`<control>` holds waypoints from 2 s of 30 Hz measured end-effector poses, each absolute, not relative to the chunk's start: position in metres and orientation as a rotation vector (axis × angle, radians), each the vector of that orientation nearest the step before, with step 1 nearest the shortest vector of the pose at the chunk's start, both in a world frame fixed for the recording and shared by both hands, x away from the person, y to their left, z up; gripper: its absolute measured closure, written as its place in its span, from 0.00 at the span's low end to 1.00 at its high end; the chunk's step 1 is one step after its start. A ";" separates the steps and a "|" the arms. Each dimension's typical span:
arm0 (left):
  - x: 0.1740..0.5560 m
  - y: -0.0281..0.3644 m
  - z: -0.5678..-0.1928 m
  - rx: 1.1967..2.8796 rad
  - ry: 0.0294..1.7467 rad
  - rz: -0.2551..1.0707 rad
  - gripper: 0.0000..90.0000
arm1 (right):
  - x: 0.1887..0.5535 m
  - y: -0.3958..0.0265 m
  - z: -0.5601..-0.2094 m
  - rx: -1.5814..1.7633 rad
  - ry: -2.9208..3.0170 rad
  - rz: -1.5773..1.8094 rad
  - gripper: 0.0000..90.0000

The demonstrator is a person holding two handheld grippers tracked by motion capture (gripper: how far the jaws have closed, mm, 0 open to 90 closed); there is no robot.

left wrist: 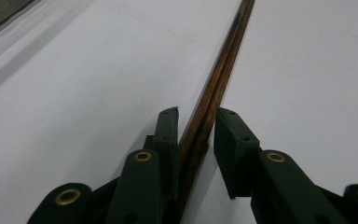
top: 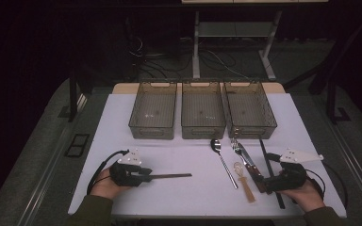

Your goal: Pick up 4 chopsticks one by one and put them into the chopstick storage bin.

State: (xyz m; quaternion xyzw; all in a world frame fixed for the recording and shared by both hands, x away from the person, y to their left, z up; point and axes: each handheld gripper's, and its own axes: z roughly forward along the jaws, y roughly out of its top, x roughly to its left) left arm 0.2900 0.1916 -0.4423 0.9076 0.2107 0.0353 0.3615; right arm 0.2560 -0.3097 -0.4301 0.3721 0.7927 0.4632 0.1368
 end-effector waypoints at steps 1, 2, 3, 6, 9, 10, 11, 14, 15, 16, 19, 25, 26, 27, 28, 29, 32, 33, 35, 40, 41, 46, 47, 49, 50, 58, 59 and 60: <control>0.290 0.192 -0.442 2.339 0.545 0.093 0.80 | 0.256 -0.310 -0.430 1.076 2.294 1.340 0.01; 0.290 0.192 -0.442 2.341 0.546 0.091 0.81 | 0.256 -0.310 -0.430 1.078 2.293 1.341 0.01; 0.290 0.191 -0.442 2.342 0.544 0.092 0.81 | 0.256 -0.310 -0.430 1.078 2.293 1.340 0.01; 0.290 0.191 -0.441 2.347 0.549 0.087 0.83 | 0.256 -0.309 -0.430 1.077 2.294 1.339 0.01; 0.290 0.191 -0.440 2.345 0.564 0.075 0.84 | 0.256 -0.310 -0.430 1.077 2.294 1.339 0.01; 0.290 0.190 -0.440 2.347 0.567 0.072 0.84 | 0.256 -0.310 -0.430 1.078 2.293 1.340 0.01; 0.290 0.190 -0.440 2.352 0.564 0.071 0.84 | 0.256 -0.310 -0.430 1.078 2.292 1.340 0.01; 0.287 0.189 -0.440 2.353 0.559 0.078 0.84 | 0.256 -0.310 -0.430 1.078 2.293 1.340 0.01; 0.286 0.189 -0.439 2.358 0.561 0.081 0.85 | 0.256 -0.310 -0.430 1.078 2.292 1.341 0.01; 0.284 0.189 -0.439 2.358 0.558 0.087 0.85 | 0.256 -0.310 -0.430 1.080 2.290 1.341 0.01; 0.283 0.191 -0.439 2.366 0.560 0.087 0.85 | 0.256 -0.310 -0.430 1.080 2.291 1.341 0.01; 0.284 0.199 -0.439 2.352 0.596 0.118 0.85 | 0.256 -0.310 -0.430 1.080 2.290 1.342 0.01; 0.284 0.201 -0.439 2.347 0.601 0.119 0.85 | 0.256 -0.310 -0.430 1.080 2.291 1.343 0.01; 0.285 0.202 -0.439 2.344 0.610 0.121 0.85 | 0.256 -0.310 -0.430 1.080 2.291 1.343 0.01; 0.286 0.202 -0.439 2.338 0.622 0.128 0.85 | 0.256 -0.310 -0.430 1.079 2.292 1.342 0.01; 0.287 0.204 -0.439 2.343 0.617 0.137 0.85 | 0.256 -0.310 -0.430 1.079 2.292 1.342 0.01; 0.289 0.206 -0.440 2.334 0.642 0.158 0.85 | 0.256 -0.310 -0.430 1.079 2.292 1.342 0.01; 0.290 0.207 -0.439 2.332 0.654 0.165 0.85 | 0.256 -0.310 -0.430 1.079 2.292 1.343 0.01; 0.292 0.209 -0.440 2.325 0.673 0.183 0.85 | 0.256 -0.310 -0.430 1.079 2.292 1.343 0.01; 0.298 0.214 -0.441 2.304 0.728 0.233 0.85 | 0.256 -0.310 -0.430 1.076 2.293 1.342 0.01; 0.299 0.214 -0.441 2.295 0.731 0.221 0.85 | 0.256 -0.310 -0.430 1.077 2.293 1.342 0.01; 0.298 0.217 -0.441 2.277 0.725 0.204 0.84 | 0.256 -0.310 -0.430 1.075 2.293 1.343 0.01; 0.297 0.217 -0.440 2.259 0.720 0.201 0.82 | 0.256 -0.310 -0.430 1.077 2.292 1.344 0.01; 0.293 0.219 -0.436 2.235 0.706 0.214 0.79 | 0.256 -0.310 -0.430 1.081 2.290 1.345 0.01; 0.291 0.221 -0.433 2.225 0.699 0.211 0.79 | 0.256 -0.310 -0.430 1.080 2.290 1.346 0.01; 0.281 0.244 -0.431 2.171 0.734 0.225 0.87 | 0.256 -0.310 -0.430 1.080 2.291 1.348 0.01; 0.282 0.246 -0.432 2.175 0.736 0.226 0.87 | 0.256 -0.310 -0.430 1.081 2.291 1.347 0.01; 0.282 0.247 -0.433 2.174 0.732 0.218 0.88 | 0.256 -0.310 -0.430 1.079 2.292 1.346 0.01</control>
